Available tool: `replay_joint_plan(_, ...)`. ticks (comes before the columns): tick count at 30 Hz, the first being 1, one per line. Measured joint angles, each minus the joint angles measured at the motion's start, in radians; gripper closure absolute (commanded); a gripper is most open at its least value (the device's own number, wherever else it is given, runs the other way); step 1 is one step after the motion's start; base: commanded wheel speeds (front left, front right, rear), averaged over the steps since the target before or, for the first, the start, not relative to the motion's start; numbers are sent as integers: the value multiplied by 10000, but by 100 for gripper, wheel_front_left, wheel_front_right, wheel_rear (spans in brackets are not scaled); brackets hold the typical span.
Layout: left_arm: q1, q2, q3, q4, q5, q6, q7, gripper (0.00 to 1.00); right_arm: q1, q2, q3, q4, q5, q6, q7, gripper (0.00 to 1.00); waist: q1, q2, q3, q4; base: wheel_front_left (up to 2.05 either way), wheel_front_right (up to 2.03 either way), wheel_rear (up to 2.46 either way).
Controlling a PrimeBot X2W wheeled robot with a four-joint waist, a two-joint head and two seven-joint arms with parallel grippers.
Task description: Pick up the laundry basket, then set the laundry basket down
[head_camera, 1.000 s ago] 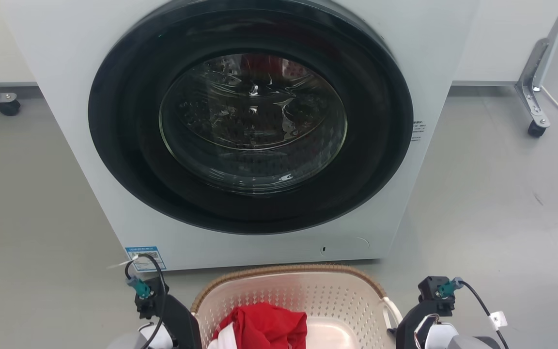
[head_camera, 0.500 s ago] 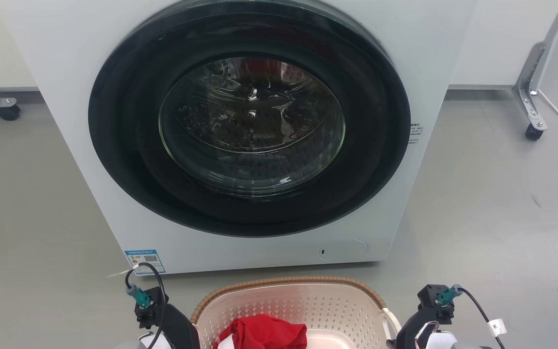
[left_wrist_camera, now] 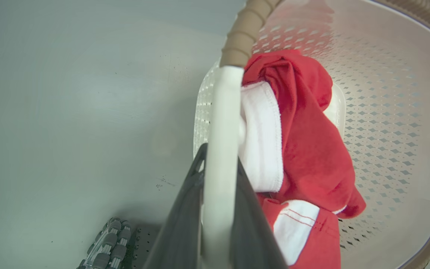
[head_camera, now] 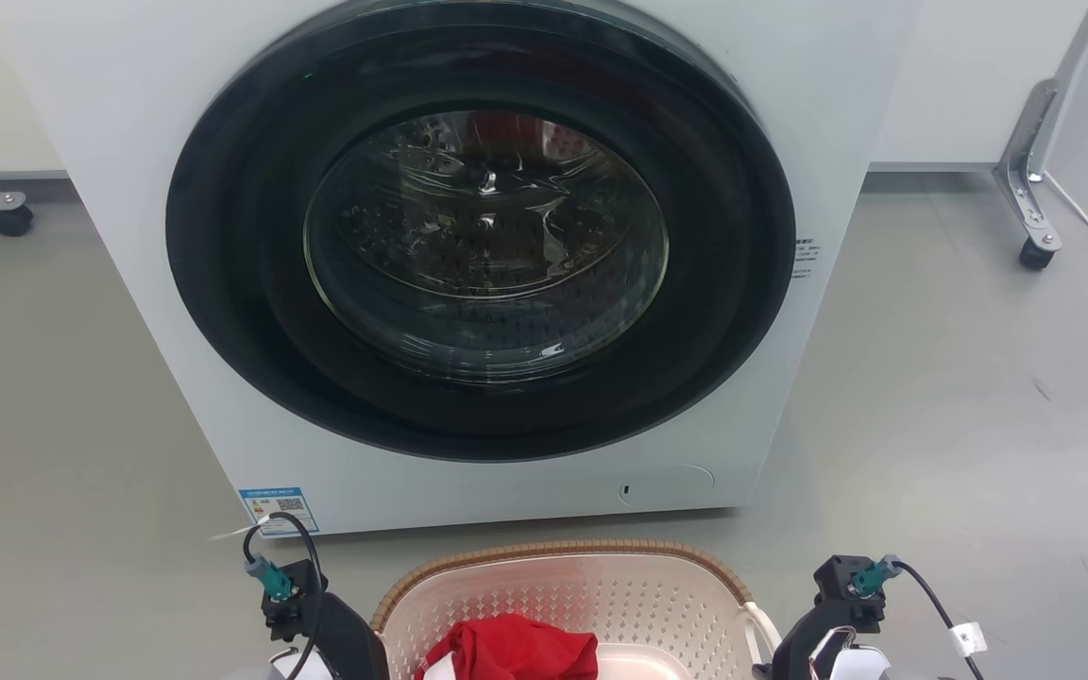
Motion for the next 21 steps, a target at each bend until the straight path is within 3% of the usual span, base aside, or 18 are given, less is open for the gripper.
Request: replay_joint_plan(21, -1, 2, -25, 17, -54, 75, -31, 100, -42, 0, 186, 17, 201, 0, -4, 100, 0, 0, 92, -32, 0, 0, 0)
